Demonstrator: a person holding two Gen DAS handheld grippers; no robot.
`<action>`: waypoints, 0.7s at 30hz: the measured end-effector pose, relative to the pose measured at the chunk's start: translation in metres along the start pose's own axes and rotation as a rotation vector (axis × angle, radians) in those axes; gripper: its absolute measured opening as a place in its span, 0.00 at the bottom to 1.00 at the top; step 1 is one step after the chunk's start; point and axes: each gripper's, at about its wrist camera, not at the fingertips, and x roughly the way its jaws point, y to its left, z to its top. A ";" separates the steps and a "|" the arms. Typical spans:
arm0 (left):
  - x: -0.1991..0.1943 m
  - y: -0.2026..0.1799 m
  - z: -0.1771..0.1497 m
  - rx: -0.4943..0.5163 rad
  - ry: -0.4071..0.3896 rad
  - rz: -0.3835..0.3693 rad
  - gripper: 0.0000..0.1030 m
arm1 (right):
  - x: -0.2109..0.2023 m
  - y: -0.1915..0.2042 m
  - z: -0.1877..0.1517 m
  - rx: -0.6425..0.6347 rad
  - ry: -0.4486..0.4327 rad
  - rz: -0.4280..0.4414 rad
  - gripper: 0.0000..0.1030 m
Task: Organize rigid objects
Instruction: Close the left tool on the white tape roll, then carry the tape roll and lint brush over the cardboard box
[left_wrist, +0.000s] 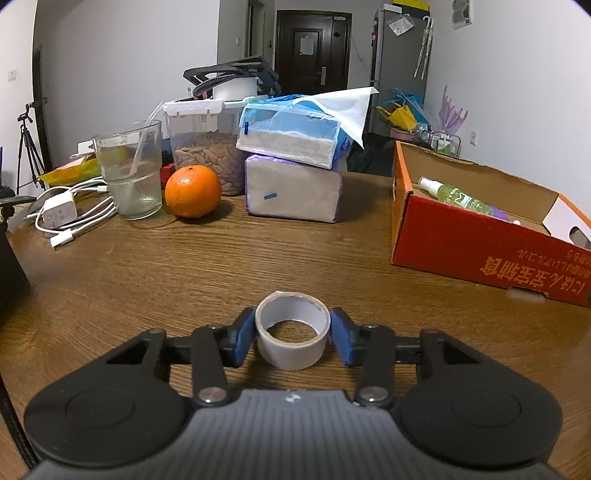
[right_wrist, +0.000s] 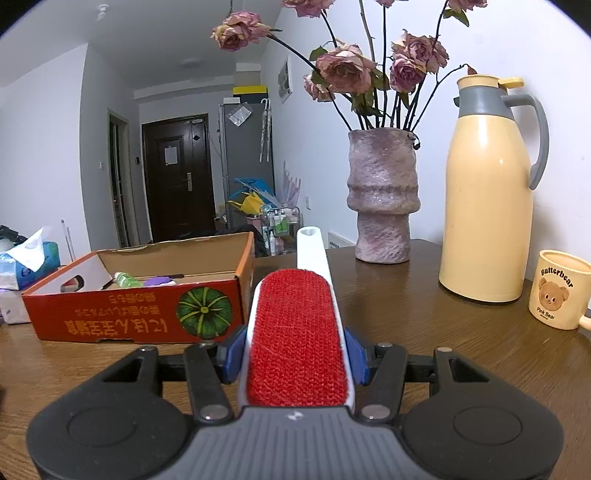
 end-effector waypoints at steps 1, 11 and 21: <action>0.000 0.001 0.000 -0.001 0.000 0.002 0.43 | -0.001 0.001 0.000 -0.001 -0.001 0.001 0.53; -0.011 -0.006 -0.003 0.031 -0.030 0.021 0.43 | -0.014 0.010 -0.005 -0.001 -0.013 0.025 0.53; -0.033 -0.015 -0.010 0.035 -0.076 0.017 0.43 | -0.029 0.019 -0.008 -0.002 -0.030 0.055 0.53</action>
